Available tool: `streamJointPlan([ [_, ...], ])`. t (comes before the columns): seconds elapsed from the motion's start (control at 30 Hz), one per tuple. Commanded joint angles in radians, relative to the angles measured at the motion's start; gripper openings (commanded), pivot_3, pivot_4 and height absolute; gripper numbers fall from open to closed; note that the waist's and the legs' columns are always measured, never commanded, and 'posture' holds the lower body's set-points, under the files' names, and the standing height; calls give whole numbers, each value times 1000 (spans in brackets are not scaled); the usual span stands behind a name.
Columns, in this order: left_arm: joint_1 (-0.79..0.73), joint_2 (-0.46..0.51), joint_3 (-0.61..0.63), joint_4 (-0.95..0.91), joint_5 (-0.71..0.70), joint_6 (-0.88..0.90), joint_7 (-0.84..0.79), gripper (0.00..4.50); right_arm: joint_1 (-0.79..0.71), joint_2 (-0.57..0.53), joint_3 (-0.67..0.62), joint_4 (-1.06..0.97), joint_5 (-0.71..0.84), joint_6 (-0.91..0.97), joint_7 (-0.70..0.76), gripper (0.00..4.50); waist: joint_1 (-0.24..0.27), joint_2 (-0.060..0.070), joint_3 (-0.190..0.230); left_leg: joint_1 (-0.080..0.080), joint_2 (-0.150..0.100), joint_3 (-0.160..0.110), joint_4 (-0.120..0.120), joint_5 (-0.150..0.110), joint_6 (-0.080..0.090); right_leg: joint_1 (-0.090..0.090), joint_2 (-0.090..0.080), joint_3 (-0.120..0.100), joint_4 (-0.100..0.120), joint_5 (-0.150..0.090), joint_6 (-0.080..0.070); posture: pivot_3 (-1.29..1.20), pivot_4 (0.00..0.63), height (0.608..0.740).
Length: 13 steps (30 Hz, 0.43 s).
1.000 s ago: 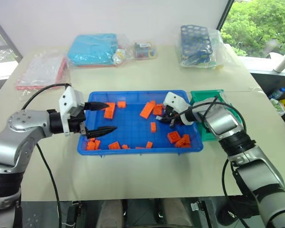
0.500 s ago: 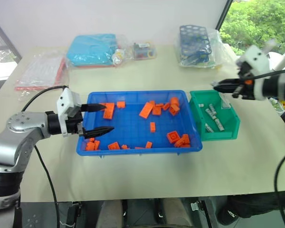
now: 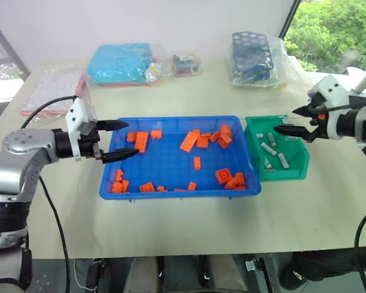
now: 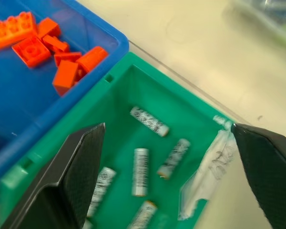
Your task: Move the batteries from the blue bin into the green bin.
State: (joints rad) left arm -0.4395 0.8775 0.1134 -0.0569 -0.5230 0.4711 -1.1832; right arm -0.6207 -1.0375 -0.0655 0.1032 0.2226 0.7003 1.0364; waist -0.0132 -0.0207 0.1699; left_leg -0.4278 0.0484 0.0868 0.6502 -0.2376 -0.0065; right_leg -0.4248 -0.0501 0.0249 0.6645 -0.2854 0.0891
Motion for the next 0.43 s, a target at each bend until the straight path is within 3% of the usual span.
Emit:
streamJointPlan([
  [0.03, 34, 64, 62, -6, -23, 16, -45, 4500, 103, -66, -113, 6, 61, -252, 183, 4461, 0, 0, 0, 0, 0, 0, 0, 0, 0, 0, 0, 0, 0, 0, 0, 0, 150, 739],
  [0.23, 97, 150, 139, 43, -39, 10, -109, 4500, 166, -112, -158, 219, 80, -482, 338, 4461, -5, 0, 0, 2, 1, 1, 1, 0, 0, 1, 1, 0, 0, 0, 0, 0, 150, 739],
  [0.43, 105, 172, 157, 92, -15, -27, -115, 4500, 160, -99, -144, 354, 68, -576, 379, 4461, -4, 0, 0, 2, 1, 2, 1, 0, 0, 1, 0, 0, 0, 0, 0, 0, 150, 739],
])
